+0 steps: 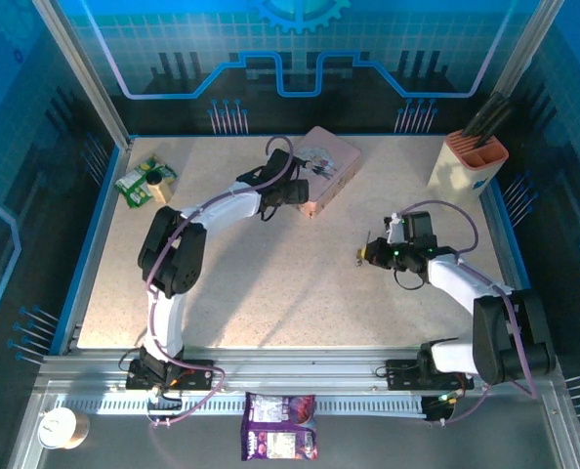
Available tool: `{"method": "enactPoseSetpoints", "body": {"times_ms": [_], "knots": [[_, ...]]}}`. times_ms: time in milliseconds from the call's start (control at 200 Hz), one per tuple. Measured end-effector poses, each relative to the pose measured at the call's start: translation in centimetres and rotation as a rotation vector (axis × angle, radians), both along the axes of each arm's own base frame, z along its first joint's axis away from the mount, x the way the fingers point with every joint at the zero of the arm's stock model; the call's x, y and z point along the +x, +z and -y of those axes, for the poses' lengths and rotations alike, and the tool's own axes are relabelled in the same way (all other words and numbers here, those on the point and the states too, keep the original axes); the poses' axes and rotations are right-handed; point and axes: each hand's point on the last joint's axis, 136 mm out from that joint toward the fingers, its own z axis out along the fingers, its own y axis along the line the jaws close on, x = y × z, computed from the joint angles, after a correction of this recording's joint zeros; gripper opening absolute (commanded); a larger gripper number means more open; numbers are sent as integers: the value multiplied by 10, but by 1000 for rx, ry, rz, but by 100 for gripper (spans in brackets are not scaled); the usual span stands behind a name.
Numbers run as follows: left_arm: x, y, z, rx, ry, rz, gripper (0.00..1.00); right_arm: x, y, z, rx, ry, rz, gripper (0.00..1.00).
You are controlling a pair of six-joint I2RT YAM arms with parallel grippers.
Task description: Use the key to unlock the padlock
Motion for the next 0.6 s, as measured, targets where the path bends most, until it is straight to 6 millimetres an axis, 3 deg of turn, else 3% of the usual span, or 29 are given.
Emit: {"method": "enactPoseSetpoints", "body": {"times_ms": [365,600], "knots": [[-95,75,-65,-59,53,209,99,-13,-29,-20,-5,84,-90,0],[-143,59,-113,-42,156,265,99,-11,-30,-24,3,99,-98,0]]}}
